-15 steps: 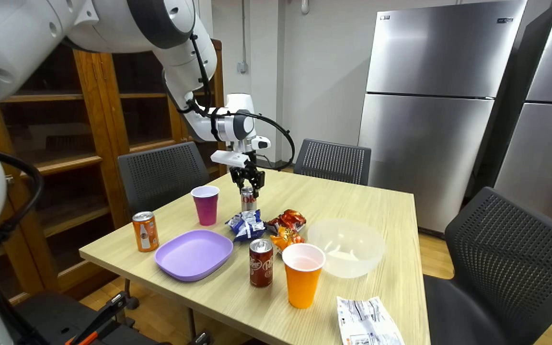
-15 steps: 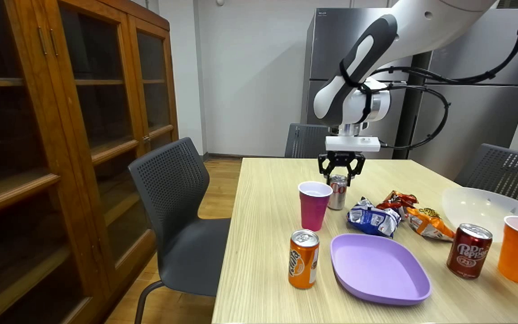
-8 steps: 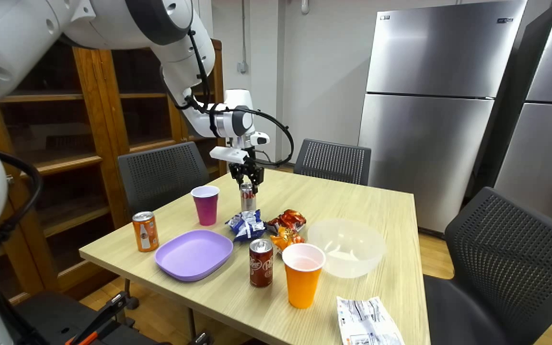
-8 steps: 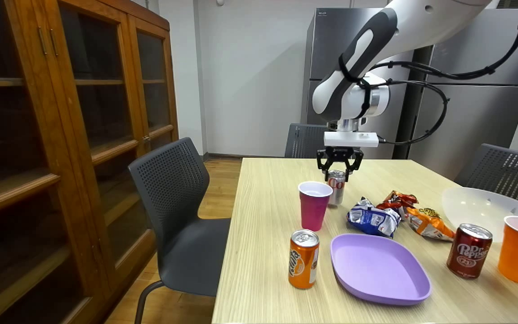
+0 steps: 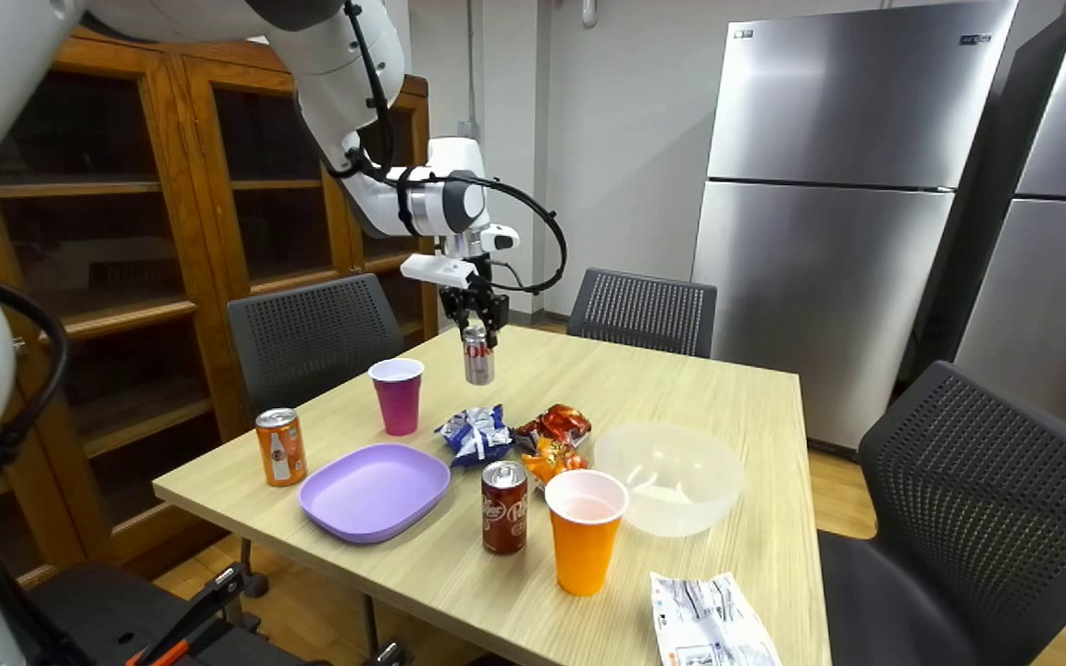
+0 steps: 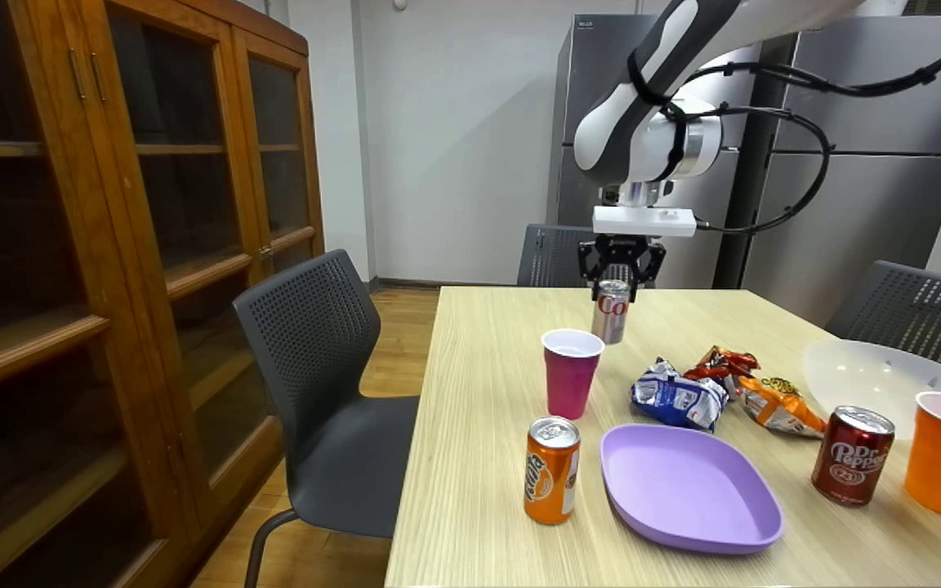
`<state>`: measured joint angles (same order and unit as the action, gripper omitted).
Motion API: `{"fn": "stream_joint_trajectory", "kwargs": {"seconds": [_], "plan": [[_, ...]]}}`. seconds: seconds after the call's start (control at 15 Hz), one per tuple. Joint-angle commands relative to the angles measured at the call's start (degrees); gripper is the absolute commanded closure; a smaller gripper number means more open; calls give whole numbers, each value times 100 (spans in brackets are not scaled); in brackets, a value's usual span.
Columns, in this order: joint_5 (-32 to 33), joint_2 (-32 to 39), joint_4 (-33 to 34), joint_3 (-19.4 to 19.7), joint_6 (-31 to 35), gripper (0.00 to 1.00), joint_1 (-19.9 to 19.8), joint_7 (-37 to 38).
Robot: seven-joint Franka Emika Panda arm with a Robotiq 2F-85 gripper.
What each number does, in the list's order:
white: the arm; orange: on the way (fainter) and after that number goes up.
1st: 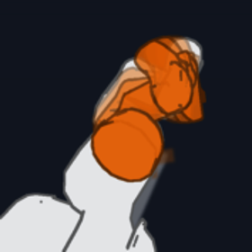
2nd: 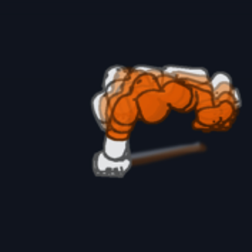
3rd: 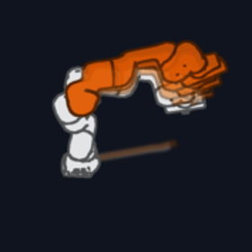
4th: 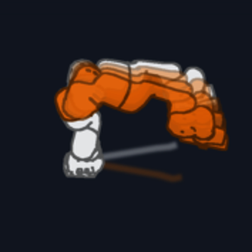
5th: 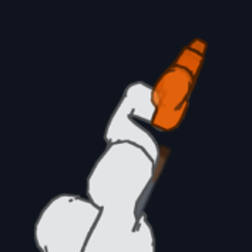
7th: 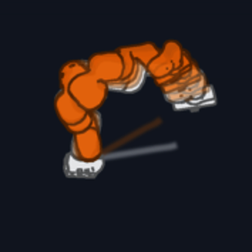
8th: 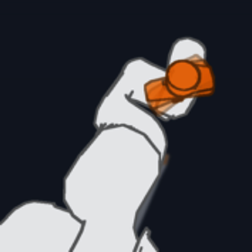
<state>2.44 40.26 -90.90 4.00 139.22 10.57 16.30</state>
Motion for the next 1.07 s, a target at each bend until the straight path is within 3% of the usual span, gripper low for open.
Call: {"fn": "stream_joint_trajectory", "kwargs": {"seconds": [0.0,1.0], "plan": [[102,-859,-995,26,240,62,54,183],[559,-2861,-4006,-38,893,62,-4,252]]}}
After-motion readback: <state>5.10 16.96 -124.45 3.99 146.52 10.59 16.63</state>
